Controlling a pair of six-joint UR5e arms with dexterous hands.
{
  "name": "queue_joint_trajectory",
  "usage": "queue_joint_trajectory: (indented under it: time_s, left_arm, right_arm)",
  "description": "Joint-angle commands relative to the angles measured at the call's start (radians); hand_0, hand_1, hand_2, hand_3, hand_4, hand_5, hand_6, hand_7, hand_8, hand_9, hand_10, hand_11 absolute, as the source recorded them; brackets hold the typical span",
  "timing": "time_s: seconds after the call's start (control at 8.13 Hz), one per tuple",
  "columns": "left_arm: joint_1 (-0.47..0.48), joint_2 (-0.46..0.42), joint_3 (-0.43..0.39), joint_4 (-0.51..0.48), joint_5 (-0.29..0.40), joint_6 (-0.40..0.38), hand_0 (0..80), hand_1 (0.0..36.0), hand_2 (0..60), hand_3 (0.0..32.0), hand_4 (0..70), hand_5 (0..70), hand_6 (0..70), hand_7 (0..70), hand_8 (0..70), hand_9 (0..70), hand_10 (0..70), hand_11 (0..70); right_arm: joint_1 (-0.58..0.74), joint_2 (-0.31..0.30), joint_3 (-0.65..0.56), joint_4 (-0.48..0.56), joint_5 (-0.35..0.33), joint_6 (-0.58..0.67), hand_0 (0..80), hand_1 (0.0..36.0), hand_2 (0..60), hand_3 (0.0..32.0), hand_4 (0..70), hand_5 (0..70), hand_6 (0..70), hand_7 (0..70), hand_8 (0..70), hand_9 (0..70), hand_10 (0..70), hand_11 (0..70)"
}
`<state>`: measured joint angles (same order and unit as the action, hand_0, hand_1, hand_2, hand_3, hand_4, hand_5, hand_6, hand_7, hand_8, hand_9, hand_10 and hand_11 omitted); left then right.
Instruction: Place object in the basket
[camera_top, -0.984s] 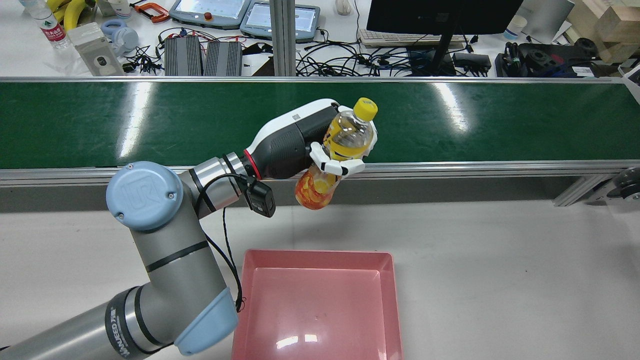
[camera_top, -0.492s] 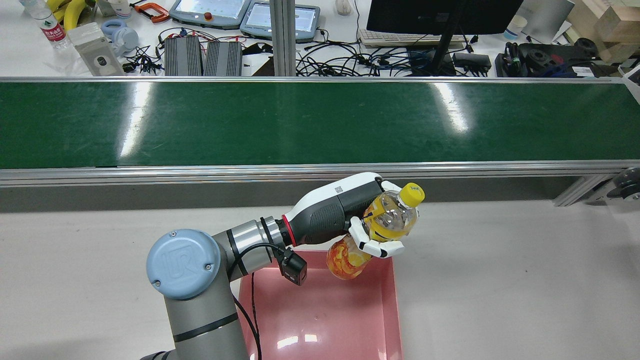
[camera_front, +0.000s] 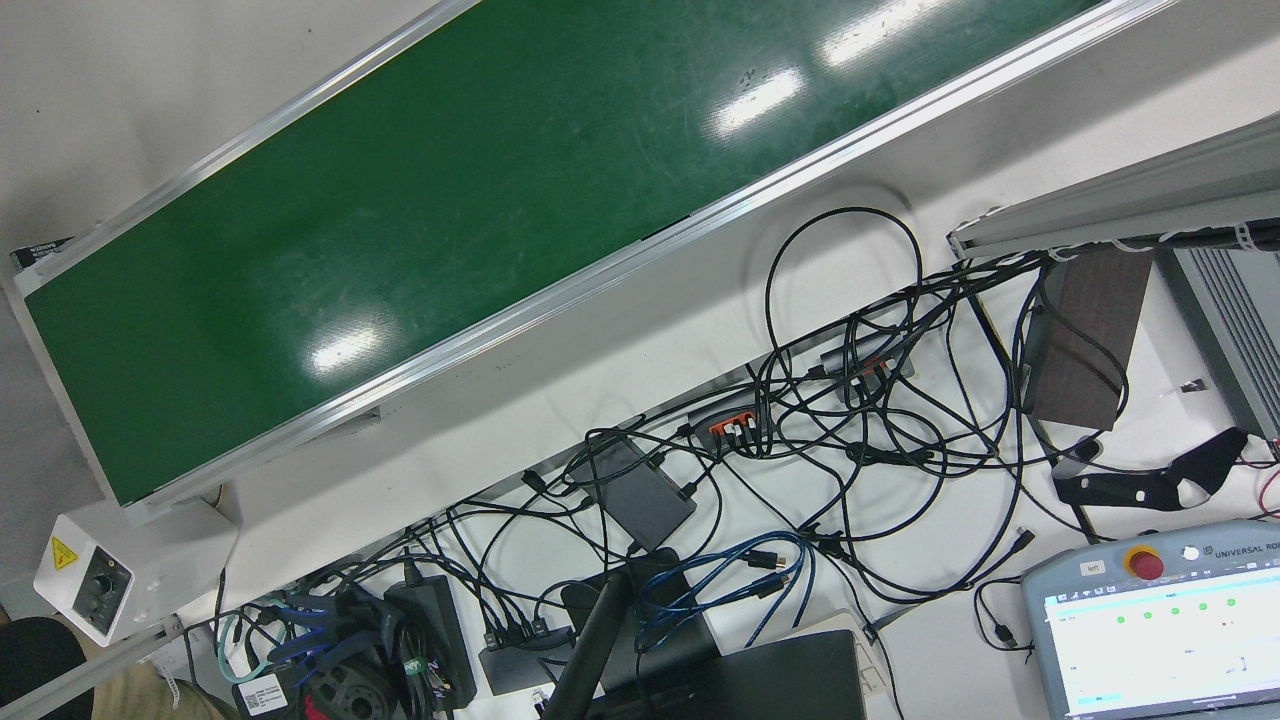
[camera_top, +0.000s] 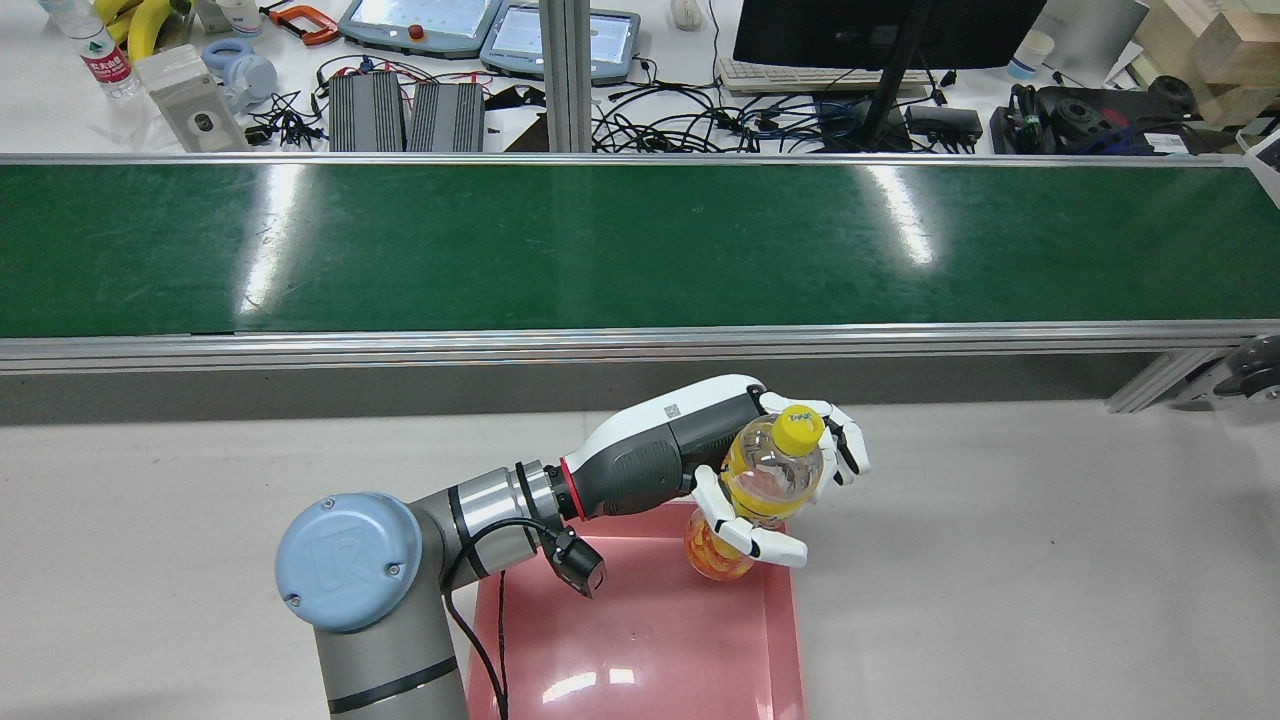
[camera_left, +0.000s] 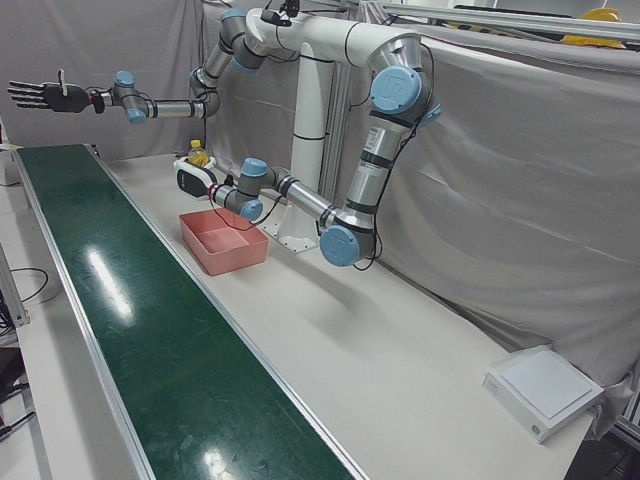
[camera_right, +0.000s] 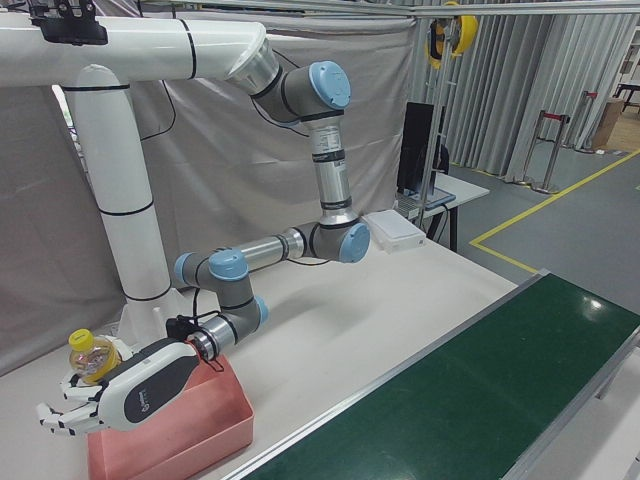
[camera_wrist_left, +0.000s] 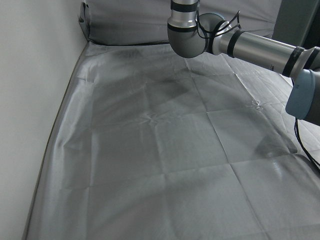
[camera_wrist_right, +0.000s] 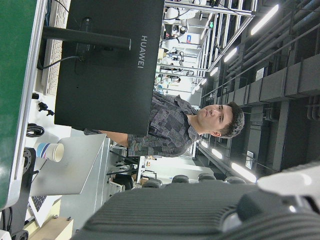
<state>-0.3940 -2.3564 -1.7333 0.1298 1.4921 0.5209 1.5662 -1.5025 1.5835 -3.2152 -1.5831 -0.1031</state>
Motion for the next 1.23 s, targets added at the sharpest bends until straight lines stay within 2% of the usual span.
queue_joint_trajectory:
  time_s: [0.0, 0.12, 0.25, 0.37, 1.11]
  left_arm:
    - [-0.003, 0.106, -0.086, -0.027, 0.000, 0.001, 49.0, 7.7, 0.0, 0.0, 14.9, 15.3, 0.0, 5.4, 8.5, 12.2, 9.1, 14.2]
    - [-0.005, 0.124, -0.100, -0.033, 0.000, 0.004, 49.8, 9.3, 0.0, 0.0, 13.5, 6.3, 0.0, 3.2, 5.7, 8.4, 5.9, 9.7]
    - [-0.008, 0.124, -0.104, -0.033, 0.002, 0.002, 50.2, 10.1, 0.0, 0.0, 14.2, 5.2, 0.0, 2.3, 4.8, 7.6, 5.1, 8.6]
    - [-0.009, 0.123, -0.104, -0.033, 0.002, 0.002, 50.6, 11.0, 0.0, 0.0, 15.2, 5.3, 0.0, 2.8, 4.7, 8.6, 6.0, 10.0]
    - [-0.008, 0.123, -0.120, -0.033, 0.004, -0.002, 50.9, 10.6, 0.0, 0.0, 16.4, 6.2, 0.0, 2.2, 5.1, 9.2, 6.7, 11.1]
  right_arm:
    - [0.000, -0.001, 0.001, 0.000, 0.000, 0.000, 0.0, 0.0, 0.0, 0.0, 0.0, 0.0, 0.0, 0.0, 0.0, 0.0, 0.0, 0.0]
    - [0.000, 0.001, 0.000, 0.000, 0.000, 0.000, 0.0, 0.0, 0.0, 0.0, 0.0, 0.0, 0.0, 0.0, 0.0, 0.0, 0.0, 0.0]
    - [0.000, -0.001, 0.001, 0.000, 0.000, -0.001, 0.0, 0.0, 0.0, 0.0, 0.0, 0.0, 0.0, 0.0, 0.0, 0.0, 0.0, 0.0]
    - [0.000, 0.001, 0.000, 0.000, 0.000, -0.001, 0.0, 0.0, 0.0, 0.0, 0.0, 0.0, 0.0, 0.0, 0.0, 0.0, 0.0, 0.0]
    - [0.000, -0.001, 0.000, 0.000, 0.000, 0.000, 0.0, 0.0, 0.0, 0.0, 0.0, 0.0, 0.0, 0.0, 0.0, 0.0, 0.0, 0.0]
